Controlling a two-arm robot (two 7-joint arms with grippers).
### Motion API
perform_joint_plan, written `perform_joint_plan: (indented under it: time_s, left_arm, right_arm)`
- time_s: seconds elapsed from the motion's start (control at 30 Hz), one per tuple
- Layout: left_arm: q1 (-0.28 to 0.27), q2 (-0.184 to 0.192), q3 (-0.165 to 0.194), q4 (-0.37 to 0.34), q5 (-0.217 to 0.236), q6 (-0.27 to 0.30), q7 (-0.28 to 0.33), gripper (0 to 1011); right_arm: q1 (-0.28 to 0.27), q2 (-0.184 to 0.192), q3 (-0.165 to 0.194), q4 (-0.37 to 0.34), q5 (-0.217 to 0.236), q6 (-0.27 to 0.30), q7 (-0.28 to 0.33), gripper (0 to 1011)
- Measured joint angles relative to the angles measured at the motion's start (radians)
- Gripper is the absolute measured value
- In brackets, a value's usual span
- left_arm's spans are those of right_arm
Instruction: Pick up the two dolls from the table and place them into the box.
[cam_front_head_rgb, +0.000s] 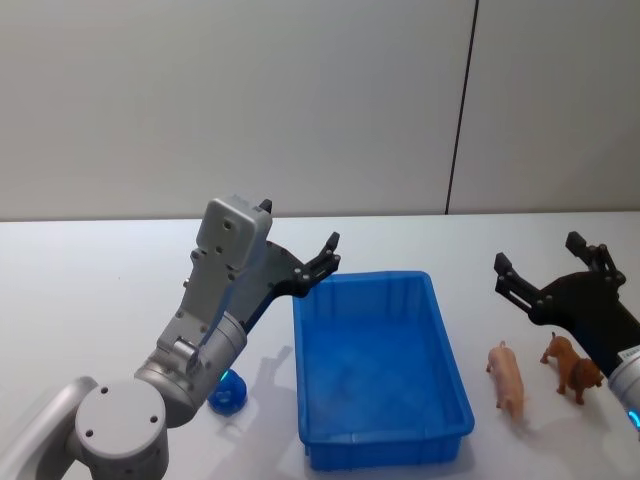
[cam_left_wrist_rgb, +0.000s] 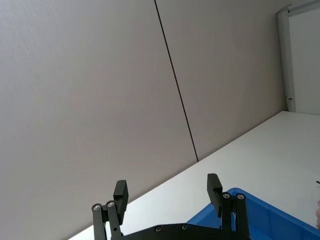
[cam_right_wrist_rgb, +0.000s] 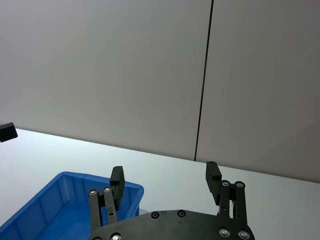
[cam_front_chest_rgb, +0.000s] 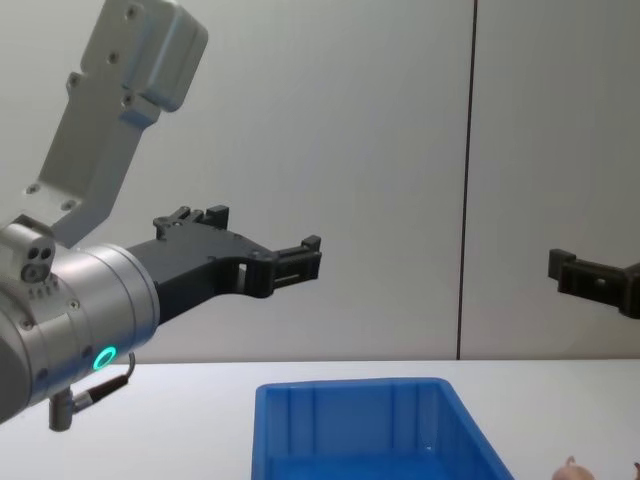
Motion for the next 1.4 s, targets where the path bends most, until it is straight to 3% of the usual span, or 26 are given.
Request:
perform_joint_plan:
  time_s: [0.77,1.4]
  left_arm:
    - [0.000,0.000,0.000,0.000,0.000,0.000,0.000,1001]
    - [0.000,0.000,0.000,0.000,0.000,0.000,0.000,1001]
  right_arm:
    - [0.000,0.005,0.004,0.004,-0.001,0.005,0.002,1001]
    - [-0.025,0.105,0.067,0.097,-0.005,0.104,0.086,1001]
